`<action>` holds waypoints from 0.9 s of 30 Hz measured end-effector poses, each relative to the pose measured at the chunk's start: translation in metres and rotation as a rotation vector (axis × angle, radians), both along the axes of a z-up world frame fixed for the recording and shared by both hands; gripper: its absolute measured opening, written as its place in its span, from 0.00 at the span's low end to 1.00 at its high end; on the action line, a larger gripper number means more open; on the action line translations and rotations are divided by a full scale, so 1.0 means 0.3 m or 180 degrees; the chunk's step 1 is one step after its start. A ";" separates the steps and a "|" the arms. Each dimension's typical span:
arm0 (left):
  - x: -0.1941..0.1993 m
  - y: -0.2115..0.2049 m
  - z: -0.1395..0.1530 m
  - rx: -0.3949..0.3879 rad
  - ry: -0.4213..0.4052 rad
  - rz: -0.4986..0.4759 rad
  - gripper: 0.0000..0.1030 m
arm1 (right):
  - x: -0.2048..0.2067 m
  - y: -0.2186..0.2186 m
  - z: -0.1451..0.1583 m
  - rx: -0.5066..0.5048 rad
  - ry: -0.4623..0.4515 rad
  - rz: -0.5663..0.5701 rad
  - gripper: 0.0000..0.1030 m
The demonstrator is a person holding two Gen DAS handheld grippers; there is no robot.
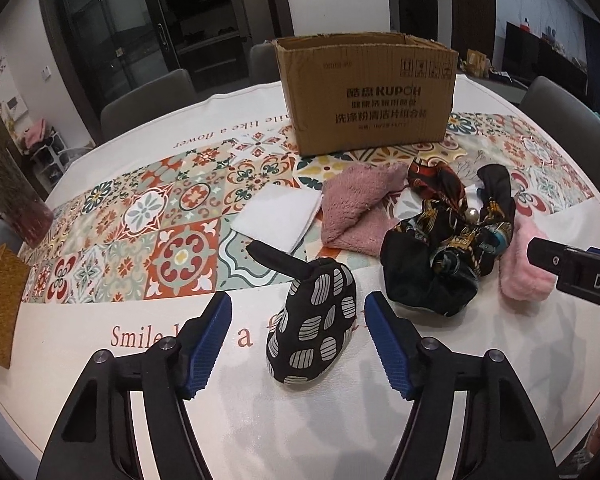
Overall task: Organize soft objects
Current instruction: 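Grasp the patterned oven mitt with the left tool while the right tool grasps the pink wristband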
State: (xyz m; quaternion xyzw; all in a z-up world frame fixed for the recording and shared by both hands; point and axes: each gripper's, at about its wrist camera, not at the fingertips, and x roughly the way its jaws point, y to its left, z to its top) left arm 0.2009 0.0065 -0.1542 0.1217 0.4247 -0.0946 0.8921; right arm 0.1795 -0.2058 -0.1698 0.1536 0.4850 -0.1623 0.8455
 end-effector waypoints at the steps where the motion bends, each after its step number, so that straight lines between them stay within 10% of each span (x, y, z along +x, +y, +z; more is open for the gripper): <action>1: 0.008 0.000 -0.011 0.0007 0.0019 -0.0012 0.65 | 0.005 -0.002 -0.008 0.0001 0.0014 -0.0016 0.94; 15: 0.062 -0.038 -0.112 0.0046 0.0236 0.0037 0.50 | 0.065 -0.046 -0.102 0.0071 0.0255 0.0032 0.89; 27: 0.070 -0.068 -0.145 0.0055 0.0283 0.0254 0.27 | 0.102 -0.070 -0.141 0.0212 0.0361 0.0340 0.55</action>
